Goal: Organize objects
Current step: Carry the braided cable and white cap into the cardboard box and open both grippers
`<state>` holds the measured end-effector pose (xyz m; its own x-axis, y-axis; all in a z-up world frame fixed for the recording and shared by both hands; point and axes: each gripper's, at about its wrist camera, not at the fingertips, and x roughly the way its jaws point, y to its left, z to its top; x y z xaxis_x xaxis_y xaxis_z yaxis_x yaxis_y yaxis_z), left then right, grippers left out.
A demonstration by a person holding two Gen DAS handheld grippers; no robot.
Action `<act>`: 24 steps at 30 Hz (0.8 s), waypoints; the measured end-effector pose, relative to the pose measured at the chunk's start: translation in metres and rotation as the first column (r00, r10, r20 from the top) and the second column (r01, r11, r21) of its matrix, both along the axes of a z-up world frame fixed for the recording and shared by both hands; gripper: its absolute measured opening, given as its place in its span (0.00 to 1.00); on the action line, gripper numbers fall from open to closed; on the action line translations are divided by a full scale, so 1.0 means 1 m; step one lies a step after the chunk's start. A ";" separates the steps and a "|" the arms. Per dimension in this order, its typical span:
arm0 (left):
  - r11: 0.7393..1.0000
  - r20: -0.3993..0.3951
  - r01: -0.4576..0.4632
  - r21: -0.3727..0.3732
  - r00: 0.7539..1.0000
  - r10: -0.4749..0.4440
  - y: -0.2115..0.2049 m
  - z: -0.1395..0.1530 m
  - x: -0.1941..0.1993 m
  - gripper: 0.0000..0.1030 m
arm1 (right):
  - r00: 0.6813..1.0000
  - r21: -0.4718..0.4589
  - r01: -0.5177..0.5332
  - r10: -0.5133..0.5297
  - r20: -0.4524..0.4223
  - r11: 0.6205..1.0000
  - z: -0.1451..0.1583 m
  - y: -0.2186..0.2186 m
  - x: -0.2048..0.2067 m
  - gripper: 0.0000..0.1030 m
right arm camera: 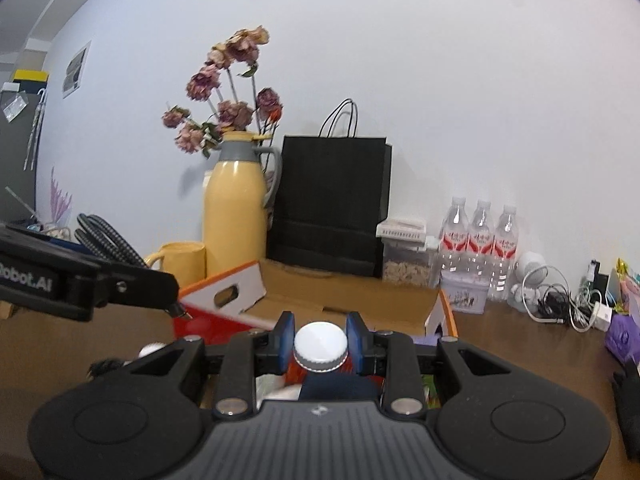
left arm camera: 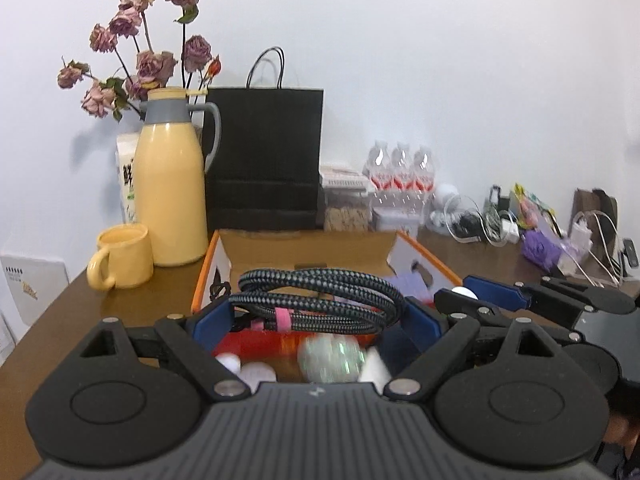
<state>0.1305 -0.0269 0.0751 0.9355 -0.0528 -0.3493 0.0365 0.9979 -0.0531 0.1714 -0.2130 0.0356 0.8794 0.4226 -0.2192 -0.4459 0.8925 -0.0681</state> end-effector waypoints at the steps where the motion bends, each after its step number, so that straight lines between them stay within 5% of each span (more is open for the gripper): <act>1: 1.000 0.008 -0.003 -0.004 1.000 0.003 0.001 0.002 0.009 0.88 | 1.000 0.003 0.005 -0.005 0.003 1.000 0.002 0.002 0.009 0.26; 13: 0.997 -0.041 -0.067 -0.033 0.997 0.065 0.004 -0.012 0.135 0.88 | 0.994 -0.008 0.079 -0.080 -0.071 0.997 -0.005 0.024 0.123 0.26; 24: 0.996 -0.085 -0.086 0.014 0.993 0.087 0.003 -0.038 0.160 0.89 | 0.985 -0.033 0.084 -0.088 -0.148 0.996 -0.032 0.023 0.145 0.26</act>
